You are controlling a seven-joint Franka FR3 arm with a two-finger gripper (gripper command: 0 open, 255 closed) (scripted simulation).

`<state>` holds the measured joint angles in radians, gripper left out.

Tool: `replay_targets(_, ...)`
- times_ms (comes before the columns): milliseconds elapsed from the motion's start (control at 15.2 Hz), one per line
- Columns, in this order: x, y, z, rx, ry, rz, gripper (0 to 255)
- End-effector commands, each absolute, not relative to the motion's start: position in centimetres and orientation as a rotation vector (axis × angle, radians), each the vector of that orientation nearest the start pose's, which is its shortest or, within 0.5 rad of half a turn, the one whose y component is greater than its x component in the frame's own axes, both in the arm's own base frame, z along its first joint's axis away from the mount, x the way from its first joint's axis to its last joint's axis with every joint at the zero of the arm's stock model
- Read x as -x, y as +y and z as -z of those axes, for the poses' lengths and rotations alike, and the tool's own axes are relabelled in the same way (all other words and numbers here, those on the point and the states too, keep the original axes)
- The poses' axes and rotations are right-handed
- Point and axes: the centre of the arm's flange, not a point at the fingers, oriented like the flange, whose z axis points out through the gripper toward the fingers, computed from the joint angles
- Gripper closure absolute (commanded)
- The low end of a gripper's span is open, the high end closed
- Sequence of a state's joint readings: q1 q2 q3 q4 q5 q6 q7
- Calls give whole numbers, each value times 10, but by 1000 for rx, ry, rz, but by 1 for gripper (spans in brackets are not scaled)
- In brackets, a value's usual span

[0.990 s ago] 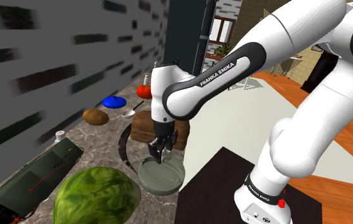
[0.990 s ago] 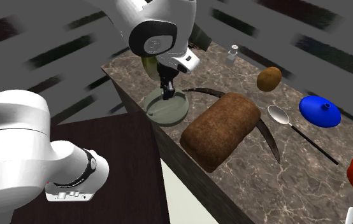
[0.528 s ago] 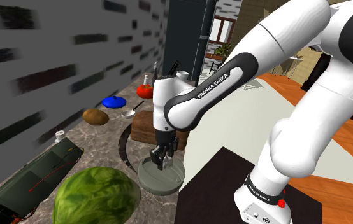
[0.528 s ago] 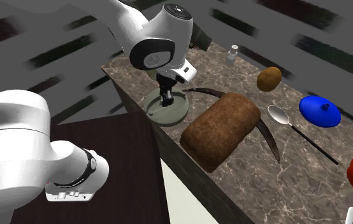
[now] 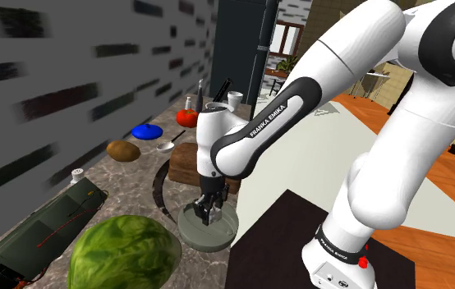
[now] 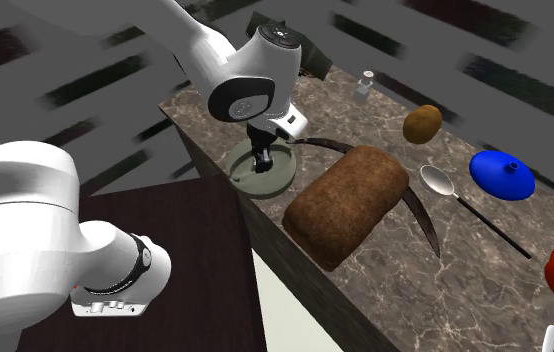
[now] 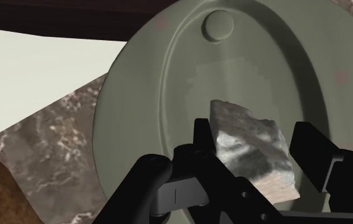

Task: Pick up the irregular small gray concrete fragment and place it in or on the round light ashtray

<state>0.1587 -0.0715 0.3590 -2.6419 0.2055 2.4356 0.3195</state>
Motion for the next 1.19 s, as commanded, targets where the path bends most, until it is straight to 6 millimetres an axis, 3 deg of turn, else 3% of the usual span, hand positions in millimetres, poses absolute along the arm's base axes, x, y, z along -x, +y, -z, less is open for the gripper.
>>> replay_targets(0, -356, 201, -256, 3097, -46, -255, 255)
replay_targets(198, -356, 201, -256, 3097, -46, -255, 255)
replay_targets(264, -356, 201, -256, 3097, -46, -255, 0)
replay_targets(594, -356, 201, -256, 3097, -46, -255, 0)
replay_targets(858, -365, 200, -305, 3097, -46, -255, 0)
replay_targets(1122, -365, 200, -305, 3097, -46, -255, 0)
